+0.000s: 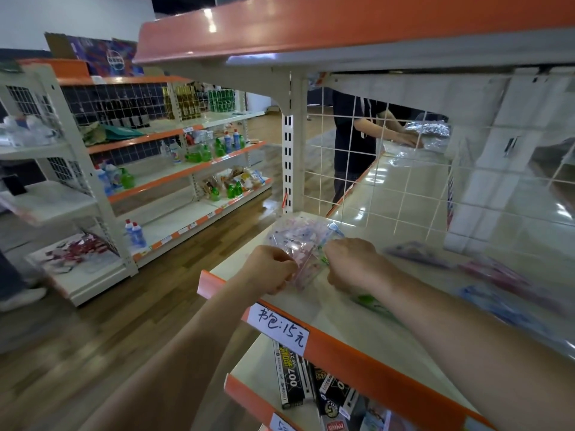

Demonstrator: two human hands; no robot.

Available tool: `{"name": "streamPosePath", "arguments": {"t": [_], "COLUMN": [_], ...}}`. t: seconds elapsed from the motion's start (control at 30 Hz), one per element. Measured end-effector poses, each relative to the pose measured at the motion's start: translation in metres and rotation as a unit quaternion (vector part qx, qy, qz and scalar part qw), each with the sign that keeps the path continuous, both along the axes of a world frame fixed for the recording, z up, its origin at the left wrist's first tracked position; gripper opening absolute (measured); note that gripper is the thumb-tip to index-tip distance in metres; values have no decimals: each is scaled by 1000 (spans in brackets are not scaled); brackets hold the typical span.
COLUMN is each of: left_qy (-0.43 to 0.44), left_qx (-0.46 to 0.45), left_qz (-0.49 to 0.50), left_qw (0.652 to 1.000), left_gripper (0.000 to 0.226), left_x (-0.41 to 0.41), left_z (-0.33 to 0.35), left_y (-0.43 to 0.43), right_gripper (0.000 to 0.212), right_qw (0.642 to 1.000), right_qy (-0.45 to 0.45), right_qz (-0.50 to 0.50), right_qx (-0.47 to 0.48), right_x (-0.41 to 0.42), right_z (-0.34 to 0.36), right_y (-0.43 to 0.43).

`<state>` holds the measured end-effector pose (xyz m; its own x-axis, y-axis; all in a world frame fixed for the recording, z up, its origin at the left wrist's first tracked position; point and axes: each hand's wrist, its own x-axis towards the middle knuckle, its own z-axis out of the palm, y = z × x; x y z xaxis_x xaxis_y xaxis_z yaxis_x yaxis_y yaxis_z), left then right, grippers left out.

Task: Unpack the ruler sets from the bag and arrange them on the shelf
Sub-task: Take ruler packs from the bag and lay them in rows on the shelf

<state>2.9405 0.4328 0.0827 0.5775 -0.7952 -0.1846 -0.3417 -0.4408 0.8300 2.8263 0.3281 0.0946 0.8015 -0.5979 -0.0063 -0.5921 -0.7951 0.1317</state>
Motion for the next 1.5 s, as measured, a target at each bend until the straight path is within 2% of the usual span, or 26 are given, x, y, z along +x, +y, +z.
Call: {"name": "streamPosePath", "arguments": {"t": [0.3,0.47,0.7,0.77,0.8,0.97,1.07,1.17,1.3,1.4,1.5], "left_qy": [-7,2,4,2,3,16,112,194,211,186,147], "left_qx": [8,3,-28,-35,-38,-57,-84,-95,-111,-123,-124], "left_qz": [-6,2,31,39,43,45,52,55,73,102,117], "left_qw": [1000,1000,999,999,998,997,989,975,968,970,974], "left_gripper": [12,11,13,14,13,14,30,43,23,18,12], "left_x": [-1,-1,-3,-2,-2,-6,-11,-14,-14,-6,2], "left_z": [-1,0,1,0,0,4,9,12,13,13,11], "left_y": [0,0,4,4,4,3,1,1,7,13,18], "right_gripper": [22,18,14,29,31,11,12,18,21,22,22], "right_qw": [996,991,984,983,983,976,967,961,960,954,960], "right_qy": [13,-45,-130,-141,-146,-199,-240,-247,-216,-208,-212], "right_qz": [4,-5,0,-1,-5,-1,47,122,169,139,91], "right_qx": [-94,-124,-120,-114,-109,-85,-65,0,58,167,161], "right_x": [-5,-9,-19,-23,-25,-29,-25,-17,-7,-2,3], "right_z": [8,18,29,32,34,37,30,25,16,14,9], "right_y": [-11,-15,-24,-24,-23,-15,3,27,42,36,22]}}
